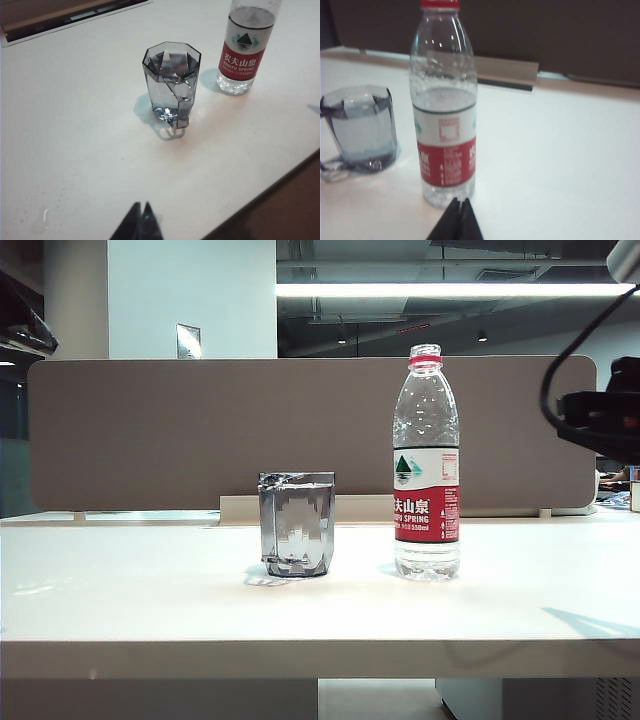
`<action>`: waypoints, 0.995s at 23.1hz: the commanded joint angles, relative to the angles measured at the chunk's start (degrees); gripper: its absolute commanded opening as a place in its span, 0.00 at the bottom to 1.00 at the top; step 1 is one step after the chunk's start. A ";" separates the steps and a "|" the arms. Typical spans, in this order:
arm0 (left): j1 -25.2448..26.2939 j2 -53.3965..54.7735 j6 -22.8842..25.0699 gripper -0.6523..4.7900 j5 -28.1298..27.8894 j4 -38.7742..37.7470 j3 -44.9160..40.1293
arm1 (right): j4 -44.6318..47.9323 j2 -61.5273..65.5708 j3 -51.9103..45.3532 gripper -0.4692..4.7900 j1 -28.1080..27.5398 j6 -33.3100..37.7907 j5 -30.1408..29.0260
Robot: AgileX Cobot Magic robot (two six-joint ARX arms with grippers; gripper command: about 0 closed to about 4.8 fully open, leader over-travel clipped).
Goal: Pick up the mineral water bottle on the table and pour water into the mug until it's full.
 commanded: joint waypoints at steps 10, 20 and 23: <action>-0.04 -0.04 0.15 0.11 0.17 0.74 0.17 | -41.66 -28.28 -0.28 0.08 -0.76 5.01 -0.33; -0.04 -0.04 0.15 0.11 0.17 0.74 0.17 | -59.63 -44.70 -1.03 0.08 -12.41 8.13 -8.15; -0.04 -0.04 0.15 0.11 0.17 0.74 0.17 | -66.18 -49.81 -1.03 0.08 -16.55 9.40 -12.11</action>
